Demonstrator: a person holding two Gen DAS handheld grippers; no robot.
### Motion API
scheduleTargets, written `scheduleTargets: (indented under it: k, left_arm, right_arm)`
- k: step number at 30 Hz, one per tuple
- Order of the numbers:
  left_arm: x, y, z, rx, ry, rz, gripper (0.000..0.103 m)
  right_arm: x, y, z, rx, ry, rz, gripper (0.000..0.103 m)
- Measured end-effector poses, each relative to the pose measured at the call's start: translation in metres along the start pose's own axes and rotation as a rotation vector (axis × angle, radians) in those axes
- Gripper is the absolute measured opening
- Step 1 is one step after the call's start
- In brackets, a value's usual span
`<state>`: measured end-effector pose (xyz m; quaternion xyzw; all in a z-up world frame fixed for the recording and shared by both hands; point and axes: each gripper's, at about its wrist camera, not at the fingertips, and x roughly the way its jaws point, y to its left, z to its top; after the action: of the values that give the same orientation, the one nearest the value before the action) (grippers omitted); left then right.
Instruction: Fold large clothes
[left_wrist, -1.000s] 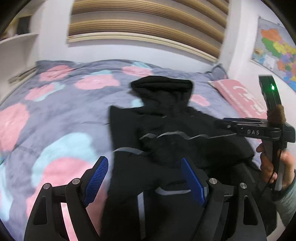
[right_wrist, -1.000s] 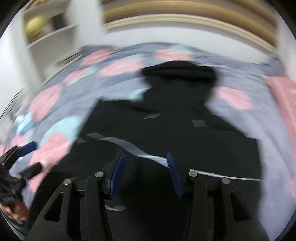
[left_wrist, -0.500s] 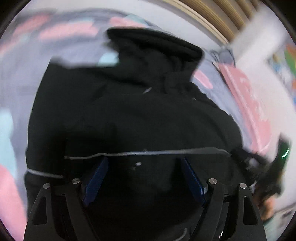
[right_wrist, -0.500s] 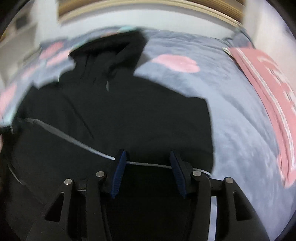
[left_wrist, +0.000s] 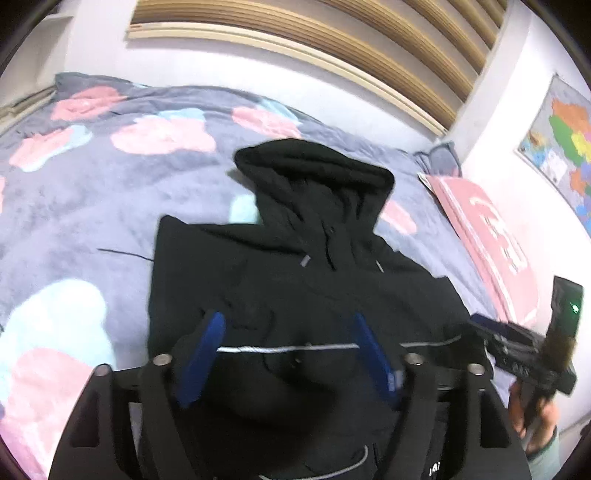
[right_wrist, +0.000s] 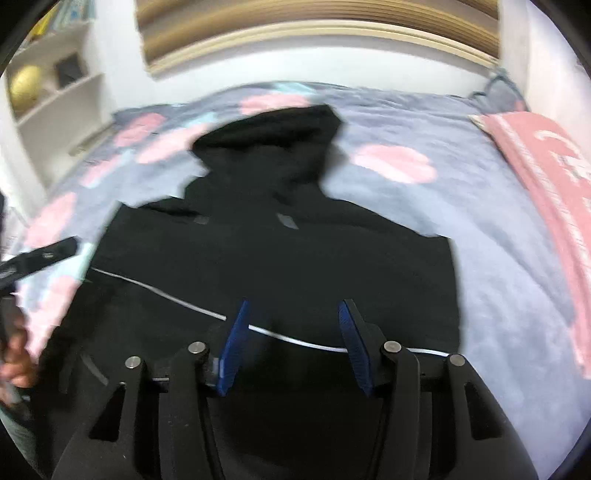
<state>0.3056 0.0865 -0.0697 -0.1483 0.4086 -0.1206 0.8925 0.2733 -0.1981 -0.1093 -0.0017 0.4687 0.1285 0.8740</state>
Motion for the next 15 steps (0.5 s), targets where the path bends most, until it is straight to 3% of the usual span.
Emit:
scheduleTargets:
  k: [2, 5, 6, 9, 12, 15]
  left_arm:
    - [0.012, 0.008, -0.005, -0.011, 0.034, 0.008, 0.076]
    - [0.051, 0.027, -0.026, -0.036, 0.131, 0.065, 0.076]
    - [0.069, 0.037, -0.037, -0.057, 0.165, 0.055, 0.076]
    - [0.067, 0.05, -0.046, -0.105, 0.102, -0.013, 0.077]
    - [0.067, 0.047, -0.048, -0.079, 0.087, -0.002, 0.077]
    - [0.069, 0.036, -0.052, -0.018, 0.073, 0.054, 0.078]
  right_arm:
    - [0.016, 0.018, -0.002, -0.028, 0.034, 0.011, 0.056]
    - [0.063, 0.035, -0.023, -0.072, 0.13, -0.045, 0.056]
    - [0.077, 0.036, -0.036, -0.092, 0.111, -0.075, 0.057]
    - [0.074, 0.036, -0.058, -0.136, -0.063, -0.058, 0.06]
    - [0.075, 0.029, -0.056, -0.102, -0.067, -0.026, 0.061]
    - [0.076, 0.032, -0.056, -0.107, -0.067, -0.038, 0.061]
